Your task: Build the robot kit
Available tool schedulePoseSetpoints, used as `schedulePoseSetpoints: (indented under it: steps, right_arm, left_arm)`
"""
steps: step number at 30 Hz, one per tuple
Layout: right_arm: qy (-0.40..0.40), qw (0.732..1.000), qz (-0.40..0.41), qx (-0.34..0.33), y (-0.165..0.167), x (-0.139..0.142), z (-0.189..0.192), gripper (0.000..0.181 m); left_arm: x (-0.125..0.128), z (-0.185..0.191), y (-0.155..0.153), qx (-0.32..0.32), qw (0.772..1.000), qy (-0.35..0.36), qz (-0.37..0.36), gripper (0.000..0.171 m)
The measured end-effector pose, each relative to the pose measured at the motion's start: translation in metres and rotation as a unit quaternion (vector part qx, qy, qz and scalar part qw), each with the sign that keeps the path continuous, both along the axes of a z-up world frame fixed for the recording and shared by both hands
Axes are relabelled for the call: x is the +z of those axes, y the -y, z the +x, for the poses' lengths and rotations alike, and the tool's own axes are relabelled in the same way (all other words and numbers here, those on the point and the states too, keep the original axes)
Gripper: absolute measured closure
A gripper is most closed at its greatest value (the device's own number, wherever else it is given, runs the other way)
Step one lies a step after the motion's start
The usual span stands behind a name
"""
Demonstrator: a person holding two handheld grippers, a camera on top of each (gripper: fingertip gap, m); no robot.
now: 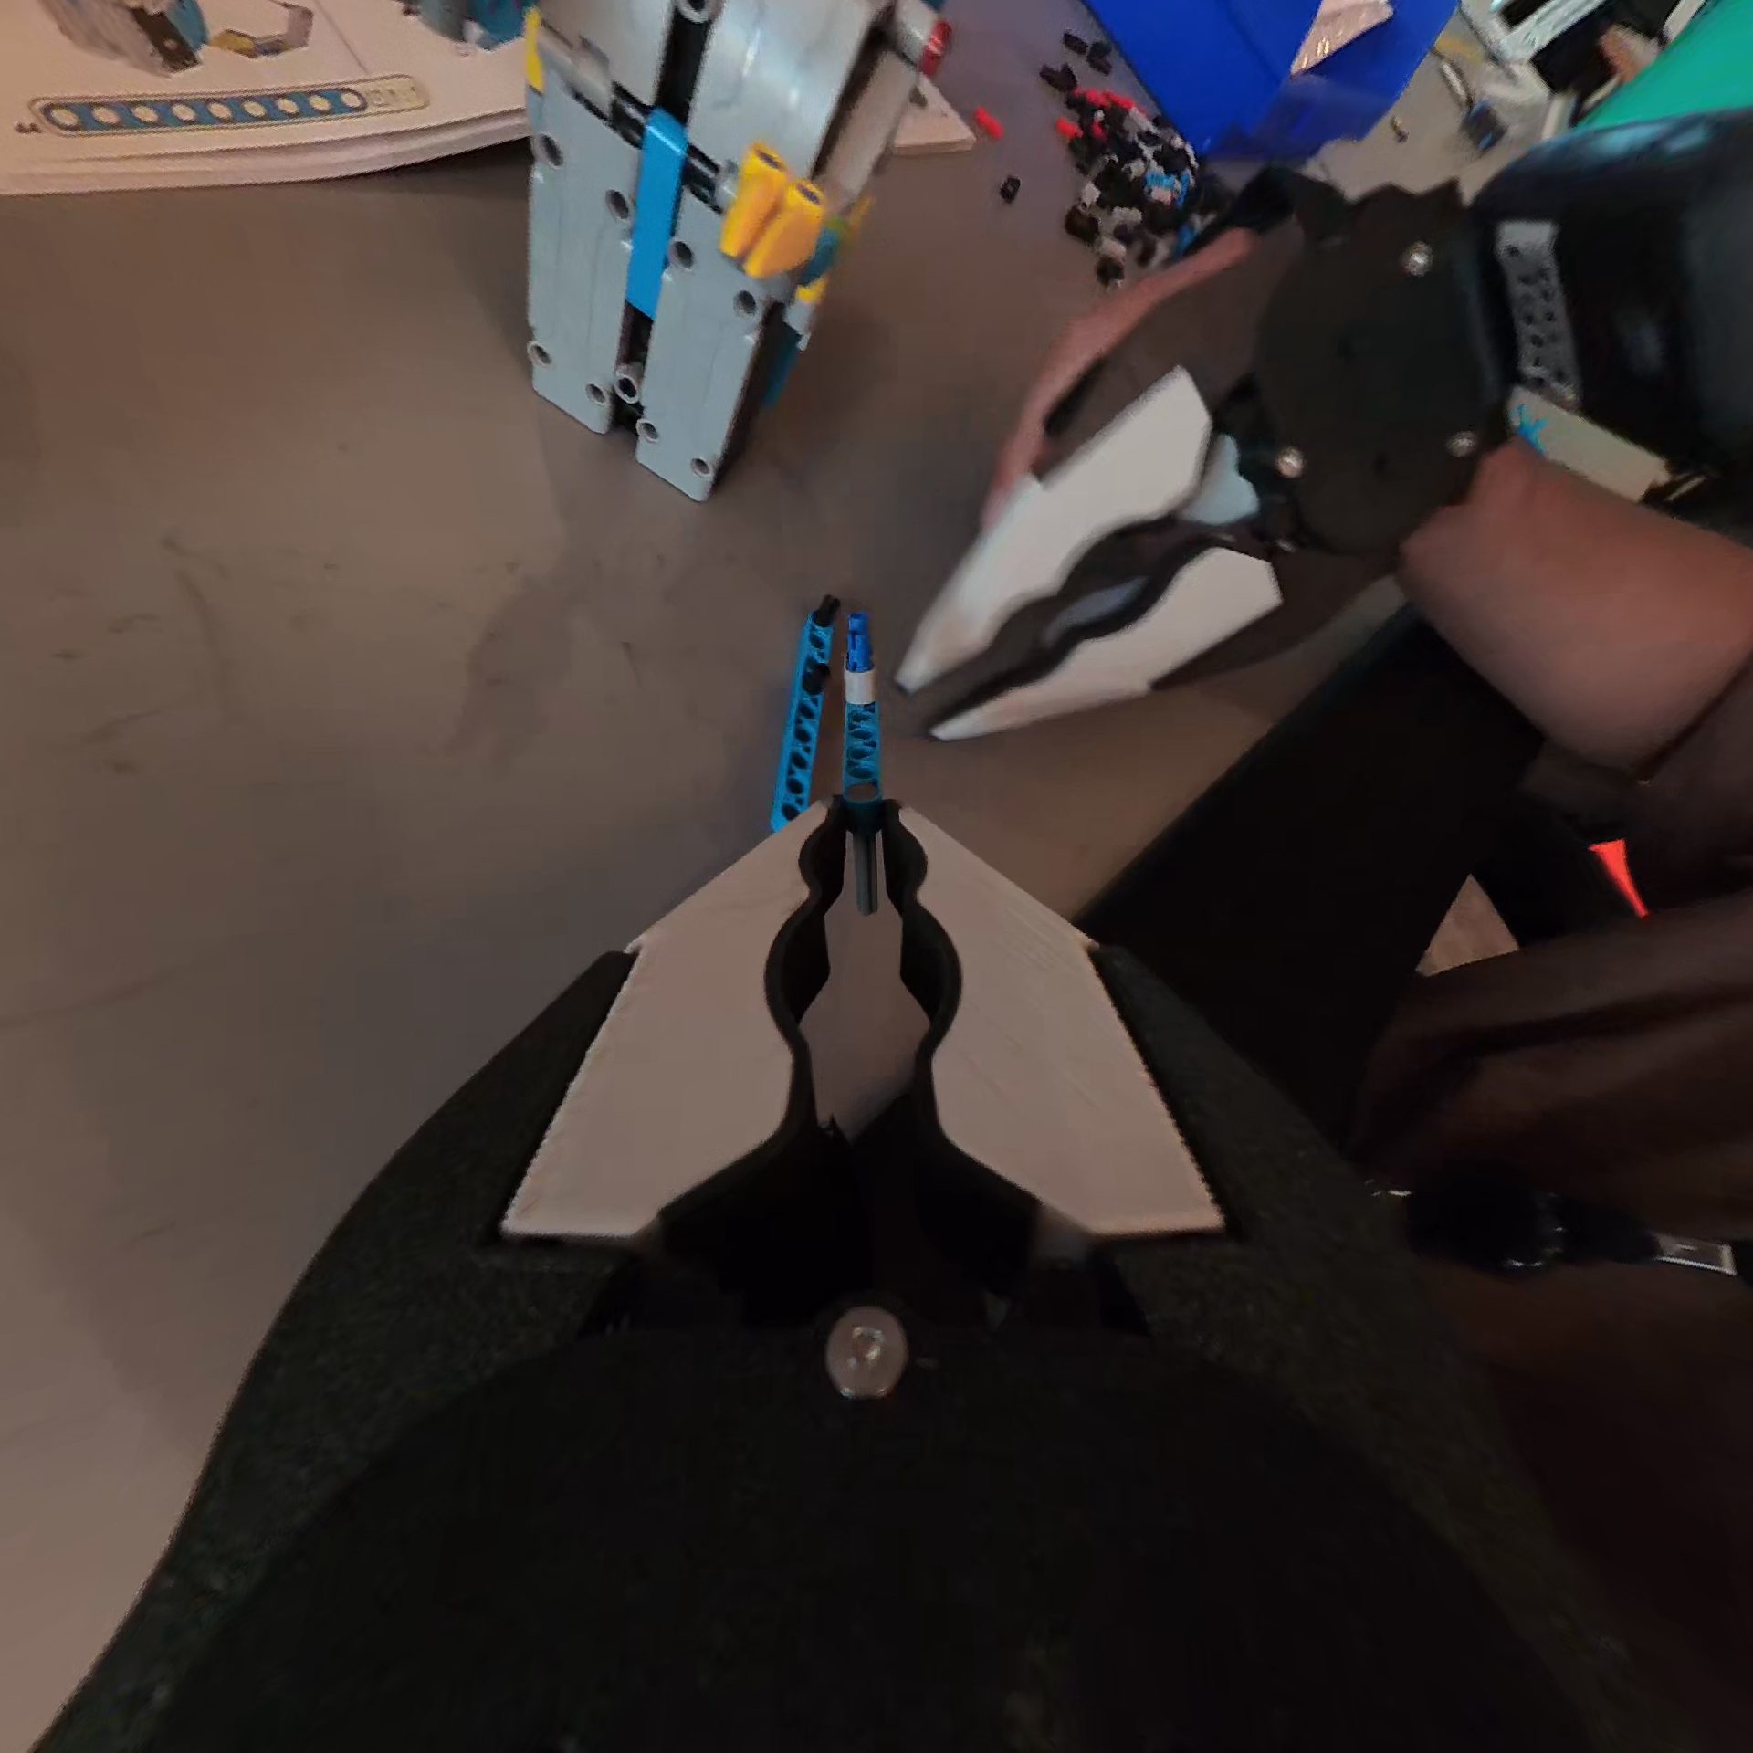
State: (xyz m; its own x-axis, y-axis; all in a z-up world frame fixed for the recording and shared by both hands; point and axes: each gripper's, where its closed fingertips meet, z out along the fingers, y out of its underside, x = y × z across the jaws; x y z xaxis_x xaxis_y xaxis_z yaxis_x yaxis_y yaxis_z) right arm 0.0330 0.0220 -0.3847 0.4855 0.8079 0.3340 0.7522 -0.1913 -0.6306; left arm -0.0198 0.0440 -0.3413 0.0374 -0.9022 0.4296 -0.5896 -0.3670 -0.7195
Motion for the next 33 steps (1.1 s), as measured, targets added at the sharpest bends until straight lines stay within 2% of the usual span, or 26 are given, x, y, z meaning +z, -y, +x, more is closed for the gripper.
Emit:
schedulePoseSetpoints:
  steps: [2, 6, 7, 9, 11, 14, 16, 18, 20, 22, 23, 25, 27, 28, 30, 32, 33]
  right_arm:
    - [0.004, 1.000, -0.008, 0.009, 0.017, -0.003, -0.001, 0.171]
    - [-0.027, 0.998, 0.047, -0.040, 0.002, 0.019, 0.008, 0.175]
    - [-0.046, 0.997, 0.040, -0.049, -0.005, 0.023, 0.008, 0.171]
    - [-0.076, 0.996, -0.011, -0.052, -0.012, 0.017, 0.007, 0.145]
    - [-0.091, 0.993, -0.042, -0.056, -0.020, 0.011, 0.010, 0.137]
    - [-0.088, 0.992, -0.077, -0.053, -0.028, -0.004, 0.014, 0.147]
    - [-0.099, 0.990, -0.085, -0.043, -0.026, -0.004, 0.009, 0.161]
    - [-0.071, 0.995, -0.067, -0.035, -0.024, -0.004, 0.009, 0.173]
    - [-0.018, 0.999, 0.004, -0.046, -0.029, 0.004, 0.019, 0.173]
    - [0.011, 0.993, 0.099, -0.062, -0.034, 0.026, 0.028, 0.174]
    - [0.045, 0.990, 0.122, -0.062, -0.031, 0.028, 0.033, 0.173]
    - [0.141, 0.976, 0.157, -0.048, -0.020, 0.016, 0.044, 0.173]
    - [0.198, 0.961, 0.193, -0.022, -0.009, 0.004, 0.046, 0.173]
    - [0.197, 0.960, 0.196, -0.015, -0.003, 0.000, 0.044, 0.173]
    - [0.174, 0.965, 0.190, -0.043, 0.000, 0.000, 0.045, 0.173]
    - [0.117, 0.983, 0.131, -0.060, 0.007, 0.000, 0.040, 0.169]
    - [0.068, 0.992, 0.085, -0.057, 0.014, 0.002, 0.033, 0.160]
  left_arm:
    - [0.001, 0.000, 0.004, -0.004, 1.000, -0.002, 0.008, 0.165]
    - [-0.001, 0.002, 0.010, -0.016, 1.000, -0.004, 0.000, 0.165]
    - [-0.002, 0.002, 0.011, -0.019, 1.000, -0.005, -0.006, 0.165]
    - [-0.002, 0.002, 0.017, -0.036, 0.999, -0.002, -0.022, 0.165]
    - [-0.001, 0.000, 0.022, -0.054, 0.998, -0.001, -0.036, 0.165]
    - [0.003, -0.002, 0.021, -0.059, 0.998, 0.005, -0.038, 0.165]
    - [0.008, -0.001, 0.021, -0.060, 0.997, 0.015, -0.049, 0.165]
    - [0.013, -0.001, 0.022, -0.062, 0.995, 0.026, -0.067, 0.165]
    - [0.018, 0.001, 0.024, -0.066, 0.992, 0.042, -0.097, 0.166]
    - [0.019, 0.001, 0.025, -0.068, 0.990, 0.048, -0.115, 0.165]
    - [0.018, 0.001, 0.025, -0.067, 0.990, 0.047, -0.117, 0.165]
    - [0.015, 0.001, 0.024, -0.064, 0.990, 0.041, -0.115, 0.165]
    - [0.013, 0.001, 0.024, -0.064, 0.991, 0.038, -0.115, 0.165]
    - [0.012, 0.001, 0.024, -0.064, 0.991, 0.037, -0.116, 0.165]
    - [0.009, 0.001, 0.024, -0.063, 0.991, 0.030, -0.113, 0.166]
    - [0.006, 0.001, 0.024, -0.062, 0.992, 0.023, -0.106, 0.165]
    - [0.005, 0.002, 0.025, -0.064, 0.992, 0.022, -0.105, 0.165]
